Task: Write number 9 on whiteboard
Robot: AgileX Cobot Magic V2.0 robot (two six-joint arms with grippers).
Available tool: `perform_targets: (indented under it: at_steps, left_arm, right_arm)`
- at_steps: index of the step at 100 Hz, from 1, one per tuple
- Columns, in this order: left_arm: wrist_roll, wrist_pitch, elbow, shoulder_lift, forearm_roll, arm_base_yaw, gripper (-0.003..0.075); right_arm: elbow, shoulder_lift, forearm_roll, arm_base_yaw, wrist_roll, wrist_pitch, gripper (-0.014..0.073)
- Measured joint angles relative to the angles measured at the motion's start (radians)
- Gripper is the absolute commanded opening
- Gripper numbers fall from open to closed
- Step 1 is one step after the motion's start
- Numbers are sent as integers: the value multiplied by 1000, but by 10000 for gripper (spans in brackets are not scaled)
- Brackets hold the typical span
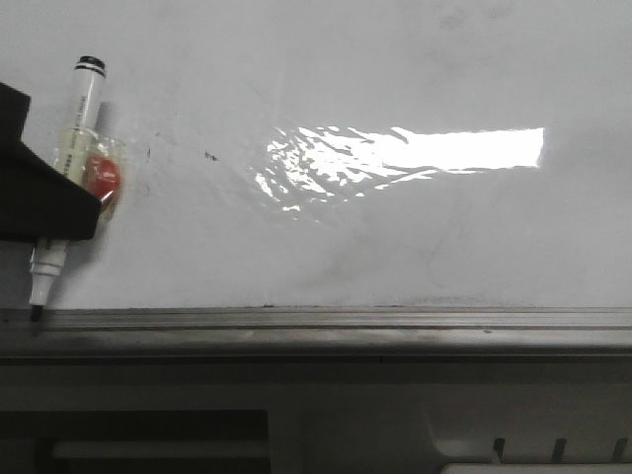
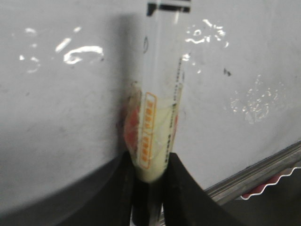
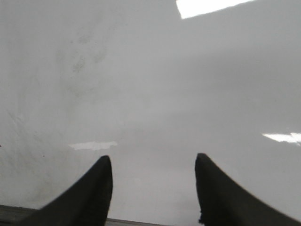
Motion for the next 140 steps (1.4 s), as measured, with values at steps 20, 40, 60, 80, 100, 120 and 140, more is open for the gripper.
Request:
perform_targets:
  at_steps: [20,40,60,80,100,120,140]
  left_arm:
    - [331,172,-131,-28,57,-55,-20]
    - [722,262,-199,-30,73,-140,-20]
    - [817,279,-206,-30,79,-169,-20]
    - [823,289,-206,-30,80,-169,-20]
    - [826,353,-206,-30,83,-169,-20]
    - [827,390,-206,-30,89,-169,-20]
    - [829,394,-206,-30,91,-169,-20]
  right_arm:
    - [-132,65,92,0,-349,217,339]
    - [-192,176,479,8,-862,311,339]
    - [-192,263,594,184,-1067,326,340]
    - [-192,412,605,396,-1154,252,354]
    - [-217,564,624,605,-1164,-4,374]
    - [-285,689,639,729,-1166,-145,374]
    - [-309,785,659,738,-1166,-149,374]
